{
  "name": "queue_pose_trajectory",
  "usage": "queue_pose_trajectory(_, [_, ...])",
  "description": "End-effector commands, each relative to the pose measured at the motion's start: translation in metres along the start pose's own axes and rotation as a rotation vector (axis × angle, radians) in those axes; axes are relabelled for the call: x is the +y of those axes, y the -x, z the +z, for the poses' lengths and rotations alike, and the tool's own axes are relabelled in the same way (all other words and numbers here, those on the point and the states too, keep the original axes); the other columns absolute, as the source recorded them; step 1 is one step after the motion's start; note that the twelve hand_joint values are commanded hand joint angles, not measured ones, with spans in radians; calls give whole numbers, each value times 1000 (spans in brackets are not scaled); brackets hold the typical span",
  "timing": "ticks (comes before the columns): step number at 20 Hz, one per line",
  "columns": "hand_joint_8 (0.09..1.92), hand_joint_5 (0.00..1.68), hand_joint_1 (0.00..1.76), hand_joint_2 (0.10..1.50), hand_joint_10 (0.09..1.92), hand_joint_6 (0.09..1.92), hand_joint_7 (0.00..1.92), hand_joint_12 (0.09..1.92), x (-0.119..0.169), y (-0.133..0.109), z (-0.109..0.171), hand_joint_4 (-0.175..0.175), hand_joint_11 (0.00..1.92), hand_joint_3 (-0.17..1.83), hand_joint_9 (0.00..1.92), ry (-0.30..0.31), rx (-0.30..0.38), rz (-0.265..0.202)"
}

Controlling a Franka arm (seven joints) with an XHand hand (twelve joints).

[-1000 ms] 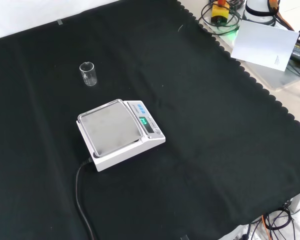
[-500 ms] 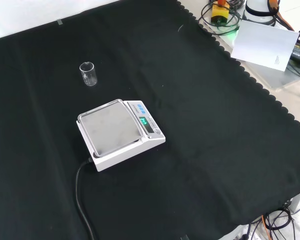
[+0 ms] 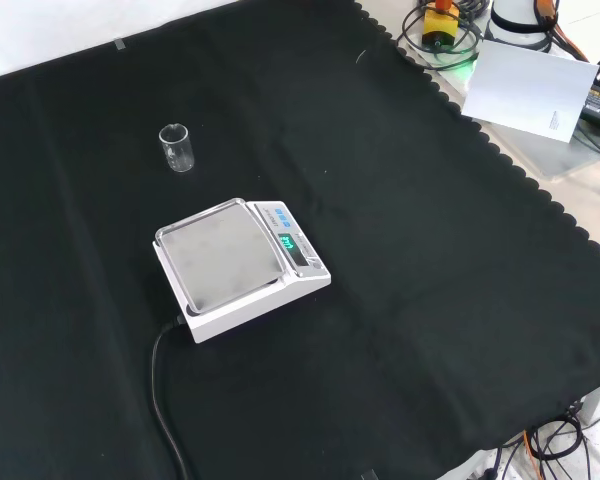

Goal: Pick up the beaker.

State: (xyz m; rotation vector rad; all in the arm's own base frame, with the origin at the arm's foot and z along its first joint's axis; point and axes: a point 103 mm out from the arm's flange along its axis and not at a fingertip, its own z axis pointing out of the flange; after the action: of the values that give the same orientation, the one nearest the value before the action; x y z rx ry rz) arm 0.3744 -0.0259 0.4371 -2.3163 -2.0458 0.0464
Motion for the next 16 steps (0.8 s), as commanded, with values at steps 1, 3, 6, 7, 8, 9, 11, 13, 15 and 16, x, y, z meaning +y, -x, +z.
queue_pose_trajectory(1, [686, 553, 701, 762, 700, 651, 678, 1399, 51, 22, 36, -44, 293, 705, 783, -26, 81, 4])
queue_pose_trajectory(3, [687, 555, 702, 761, 702, 655, 677, 1399, 65, 26, 44, -45, 293, 708, 782, -39, 92, 1])
queue_pose_trajectory(6, [688, 558, 704, 760, 704, 660, 676, 1399, 86, 29, 63, -47, 293, 711, 783, -54, 116, 3])
queue_pose_trajectory(7, [689, 559, 706, 759, 704, 662, 676, 1399, 93, 30, 70, -47, 293, 712, 783, -66, 121, 5])
queue_pose_trajectory(8, [689, 559, 708, 759, 705, 664, 675, 1399, 99, 30, 77, -47, 292, 712, 782, -76, 127, 7])
queue_pose_trajectory(9, [689, 559, 710, 757, 705, 665, 674, 1399, 106, 31, 83, -48, 291, 713, 781, -89, 134, 7])
queue_pose_trajectory(11, [689, 557, 715, 755, 705, 668, 669, 1399, 117, 31, 94, -49, 290, 714, 777, -108, 138, 7])
queue_pose_trajectory(13, [692, 554, 721, 752, 708, 673, 665, 1399, 126, 31, 104, -50, 289, 717, 771, -125, 145, 7])
queue_pose_trajectory(15, [695, 553, 725, 749, 713, 679, 662, 1400, 135, 33, 114, -51, 288, 721, 768, -139, 154, 7])
queue_pose_trajectory(16, [696, 552, 727, 748, 714, 681, 660, 1400, 140, 34, 119, -51, 287, 722, 767, -146, 160, 9])
